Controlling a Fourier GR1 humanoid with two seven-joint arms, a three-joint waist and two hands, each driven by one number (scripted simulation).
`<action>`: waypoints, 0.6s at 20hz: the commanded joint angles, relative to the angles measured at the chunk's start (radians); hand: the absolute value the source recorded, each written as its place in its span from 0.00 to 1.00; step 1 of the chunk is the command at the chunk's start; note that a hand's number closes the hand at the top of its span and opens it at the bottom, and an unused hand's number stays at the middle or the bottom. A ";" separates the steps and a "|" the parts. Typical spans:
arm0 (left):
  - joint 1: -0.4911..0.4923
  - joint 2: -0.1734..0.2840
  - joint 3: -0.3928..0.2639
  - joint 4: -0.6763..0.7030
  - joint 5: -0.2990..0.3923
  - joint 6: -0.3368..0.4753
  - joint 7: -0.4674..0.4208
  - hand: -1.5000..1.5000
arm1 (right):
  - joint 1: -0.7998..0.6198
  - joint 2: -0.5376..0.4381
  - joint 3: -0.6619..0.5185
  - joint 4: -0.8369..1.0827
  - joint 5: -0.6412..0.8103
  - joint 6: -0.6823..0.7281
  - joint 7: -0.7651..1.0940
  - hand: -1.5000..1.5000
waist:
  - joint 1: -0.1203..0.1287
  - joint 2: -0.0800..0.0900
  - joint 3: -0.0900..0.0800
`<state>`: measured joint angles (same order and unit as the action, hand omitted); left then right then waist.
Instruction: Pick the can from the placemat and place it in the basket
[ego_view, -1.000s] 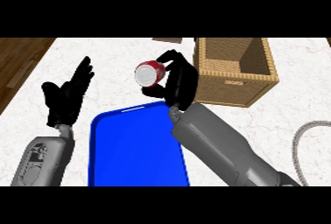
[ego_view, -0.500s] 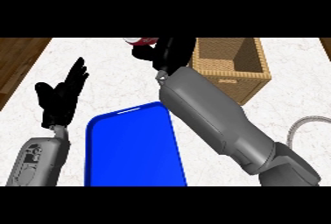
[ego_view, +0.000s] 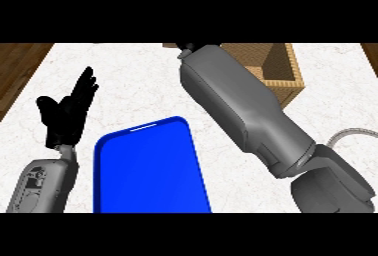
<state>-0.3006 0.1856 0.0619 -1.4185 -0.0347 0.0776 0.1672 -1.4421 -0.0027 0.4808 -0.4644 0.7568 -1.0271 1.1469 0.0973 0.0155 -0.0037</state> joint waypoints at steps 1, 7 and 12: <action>0.022 -0.032 -0.025 -0.007 -0.024 0.026 -0.018 0.50 | -0.057 0.003 0.004 0.092 -0.024 0.003 0.121 1.00 | 0.004 0.005 0.000; 0.035 0.009 0.007 -0.035 0.003 -0.009 -0.016 0.50 | -0.124 0.003 -0.053 0.230 -0.059 0.071 0.072 1.00 | -0.004 0.010 0.001; 0.087 0.008 0.021 -0.025 0.014 -0.017 -0.055 0.50 | -0.029 0.003 -0.079 0.256 -0.095 -0.008 0.012 1.00 | -0.023 0.007 0.002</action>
<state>-0.2530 0.1938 0.0733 -1.4467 -0.0300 0.0701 0.1500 -1.4951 0.0000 0.4274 -0.2426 0.6840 -1.0211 1.1384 0.0849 0.0222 -0.0024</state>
